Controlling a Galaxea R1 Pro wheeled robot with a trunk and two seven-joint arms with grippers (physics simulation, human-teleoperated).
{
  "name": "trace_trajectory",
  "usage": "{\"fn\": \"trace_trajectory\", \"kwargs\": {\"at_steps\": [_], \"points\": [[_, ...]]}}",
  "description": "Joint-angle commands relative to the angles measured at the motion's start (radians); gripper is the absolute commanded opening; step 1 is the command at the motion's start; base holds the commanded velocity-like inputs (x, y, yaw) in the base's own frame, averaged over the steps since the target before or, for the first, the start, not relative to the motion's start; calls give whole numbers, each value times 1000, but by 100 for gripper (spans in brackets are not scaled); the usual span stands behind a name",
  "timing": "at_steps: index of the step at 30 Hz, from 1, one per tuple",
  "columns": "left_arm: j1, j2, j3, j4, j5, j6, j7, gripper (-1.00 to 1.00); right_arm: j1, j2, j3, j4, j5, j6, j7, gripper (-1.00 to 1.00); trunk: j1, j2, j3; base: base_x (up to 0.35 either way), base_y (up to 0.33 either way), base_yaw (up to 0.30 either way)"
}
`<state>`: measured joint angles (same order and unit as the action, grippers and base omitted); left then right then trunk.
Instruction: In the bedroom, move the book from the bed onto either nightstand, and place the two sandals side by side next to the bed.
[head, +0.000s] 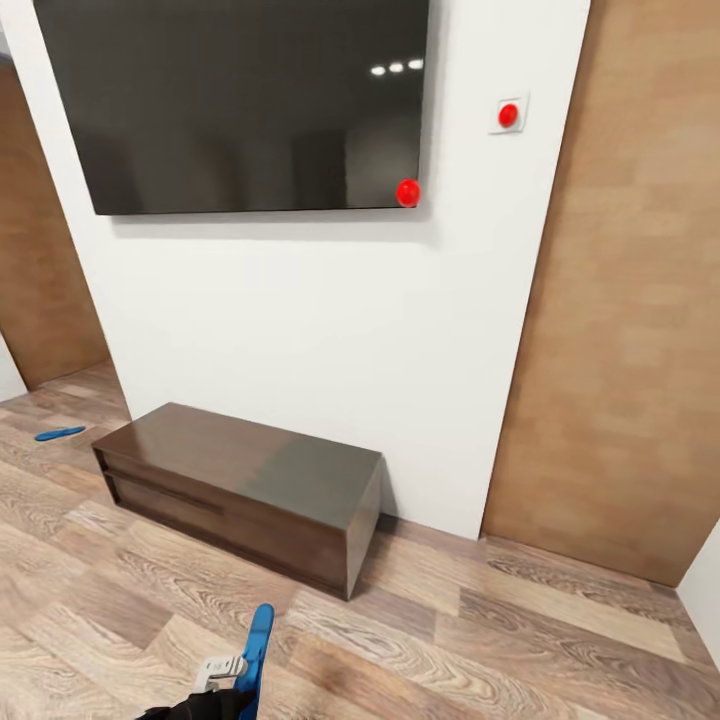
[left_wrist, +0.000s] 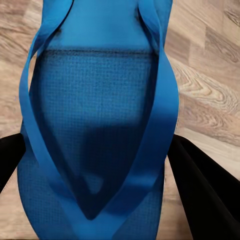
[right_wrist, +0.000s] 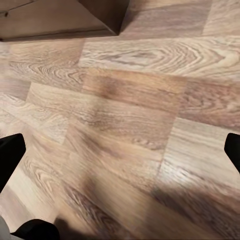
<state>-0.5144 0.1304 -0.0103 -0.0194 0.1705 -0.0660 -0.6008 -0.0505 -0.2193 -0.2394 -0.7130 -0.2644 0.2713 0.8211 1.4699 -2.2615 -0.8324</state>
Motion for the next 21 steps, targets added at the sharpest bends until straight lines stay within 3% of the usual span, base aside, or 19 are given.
{"fn": "trace_trajectory", "kwargs": {"at_steps": [1,21], "points": [[-1,0,0,2,4,-3,-4,-100,0,0,-1,0,-9,9,3,100,0,0,-1,0,0,294],[-1,0,0,2,4,-3,-4,-100,0,0,-1,0,-9,9,3,100,0,0,-1,0,0,294]]}}
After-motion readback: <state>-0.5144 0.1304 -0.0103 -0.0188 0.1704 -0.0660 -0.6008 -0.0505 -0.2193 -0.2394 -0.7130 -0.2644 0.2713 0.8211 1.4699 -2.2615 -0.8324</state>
